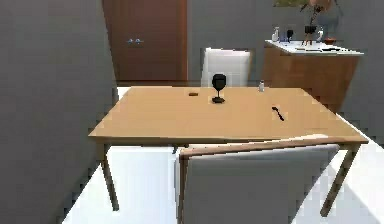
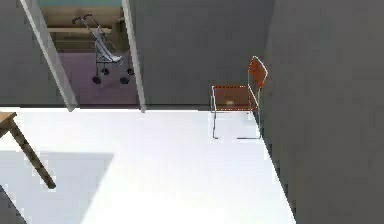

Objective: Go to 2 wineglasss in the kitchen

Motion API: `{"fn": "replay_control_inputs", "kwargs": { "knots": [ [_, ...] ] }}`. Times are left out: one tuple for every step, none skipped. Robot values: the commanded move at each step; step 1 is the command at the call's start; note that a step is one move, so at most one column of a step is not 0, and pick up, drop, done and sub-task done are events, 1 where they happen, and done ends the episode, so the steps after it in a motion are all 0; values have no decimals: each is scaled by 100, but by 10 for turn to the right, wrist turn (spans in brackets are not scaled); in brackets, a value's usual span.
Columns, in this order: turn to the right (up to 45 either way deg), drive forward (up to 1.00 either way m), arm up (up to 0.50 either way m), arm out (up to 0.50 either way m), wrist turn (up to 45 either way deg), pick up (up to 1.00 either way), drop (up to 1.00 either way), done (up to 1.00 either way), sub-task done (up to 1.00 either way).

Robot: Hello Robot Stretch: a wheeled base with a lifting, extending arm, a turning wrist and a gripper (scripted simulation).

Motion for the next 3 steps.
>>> {"fn": "replay_control_inputs", "kwargs": {
  "knots": [
    [450,0,0,0,0,0,0,0,0],
    [300,0,0,0,0,0,0,0,0],
    [0,60,0,0,0,0,0,0,0]
  ]
}}
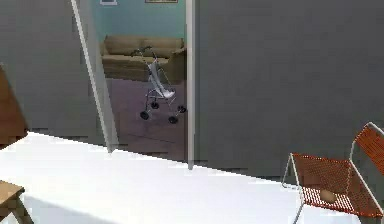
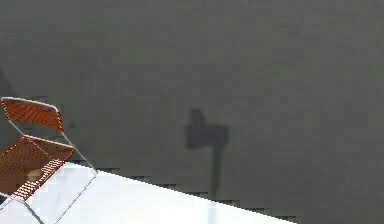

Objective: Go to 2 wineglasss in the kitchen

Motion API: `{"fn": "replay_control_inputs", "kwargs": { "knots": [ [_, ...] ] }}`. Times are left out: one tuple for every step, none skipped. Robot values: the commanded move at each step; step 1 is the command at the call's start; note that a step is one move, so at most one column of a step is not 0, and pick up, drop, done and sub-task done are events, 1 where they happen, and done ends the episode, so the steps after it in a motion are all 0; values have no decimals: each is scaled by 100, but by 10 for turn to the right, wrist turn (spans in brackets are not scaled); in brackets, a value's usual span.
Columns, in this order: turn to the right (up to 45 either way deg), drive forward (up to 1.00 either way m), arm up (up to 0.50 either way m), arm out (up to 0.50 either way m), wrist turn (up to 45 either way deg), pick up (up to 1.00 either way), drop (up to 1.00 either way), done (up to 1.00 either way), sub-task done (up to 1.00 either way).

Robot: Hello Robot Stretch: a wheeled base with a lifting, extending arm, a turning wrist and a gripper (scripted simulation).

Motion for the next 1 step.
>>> {"fn": "replay_control_inputs", "kwargs": {
  "knots": [
    [-270,0,0,0,0,0,0,0,0]
  ]
}}
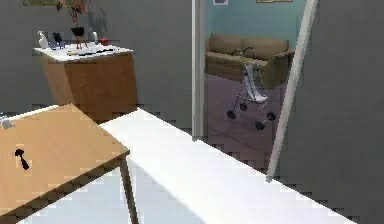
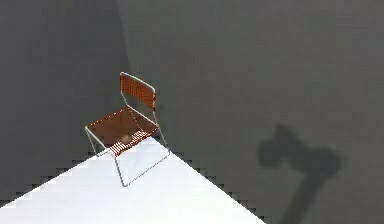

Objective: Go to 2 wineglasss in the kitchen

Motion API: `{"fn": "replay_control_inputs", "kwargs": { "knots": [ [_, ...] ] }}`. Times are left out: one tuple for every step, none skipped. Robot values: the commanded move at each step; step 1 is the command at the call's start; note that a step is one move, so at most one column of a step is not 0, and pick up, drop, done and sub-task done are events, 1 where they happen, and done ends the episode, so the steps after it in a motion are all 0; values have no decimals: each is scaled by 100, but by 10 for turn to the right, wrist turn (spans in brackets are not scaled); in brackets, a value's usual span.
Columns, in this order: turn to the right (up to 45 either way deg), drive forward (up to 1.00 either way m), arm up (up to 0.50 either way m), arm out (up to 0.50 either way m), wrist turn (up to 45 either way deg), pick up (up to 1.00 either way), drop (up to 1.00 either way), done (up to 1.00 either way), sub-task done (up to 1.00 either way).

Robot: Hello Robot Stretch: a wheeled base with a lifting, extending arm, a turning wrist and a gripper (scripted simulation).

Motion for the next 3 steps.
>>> {"fn": "replay_control_inputs", "kwargs": {
  "knots": [
    [0,100,0,0,0,0,0,0,0],
    [-90,0,0,0,0,0,0,0,0],
    [0,5,0,0,0,0,0,0,0]
  ]
}}
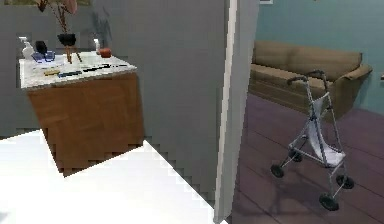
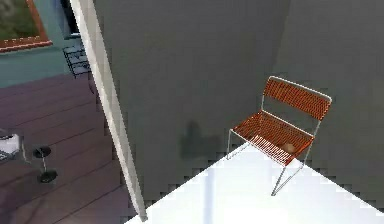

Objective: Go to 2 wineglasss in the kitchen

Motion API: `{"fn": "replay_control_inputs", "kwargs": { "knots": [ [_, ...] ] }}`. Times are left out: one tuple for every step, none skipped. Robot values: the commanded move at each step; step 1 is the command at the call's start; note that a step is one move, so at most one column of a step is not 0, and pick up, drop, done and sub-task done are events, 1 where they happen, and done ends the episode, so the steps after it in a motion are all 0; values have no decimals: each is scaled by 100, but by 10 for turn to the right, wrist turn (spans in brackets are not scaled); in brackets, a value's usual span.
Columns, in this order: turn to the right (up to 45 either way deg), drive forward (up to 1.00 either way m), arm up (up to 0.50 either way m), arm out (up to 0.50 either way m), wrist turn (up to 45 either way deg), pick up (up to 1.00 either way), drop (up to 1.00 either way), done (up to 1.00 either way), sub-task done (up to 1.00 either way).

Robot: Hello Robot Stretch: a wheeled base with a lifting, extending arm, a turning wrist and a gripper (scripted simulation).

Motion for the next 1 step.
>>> {"fn": "replay_control_inputs", "kwargs": {
  "knots": [
    [-360,0,0,0,0,0,0,0,0]
  ]
}}
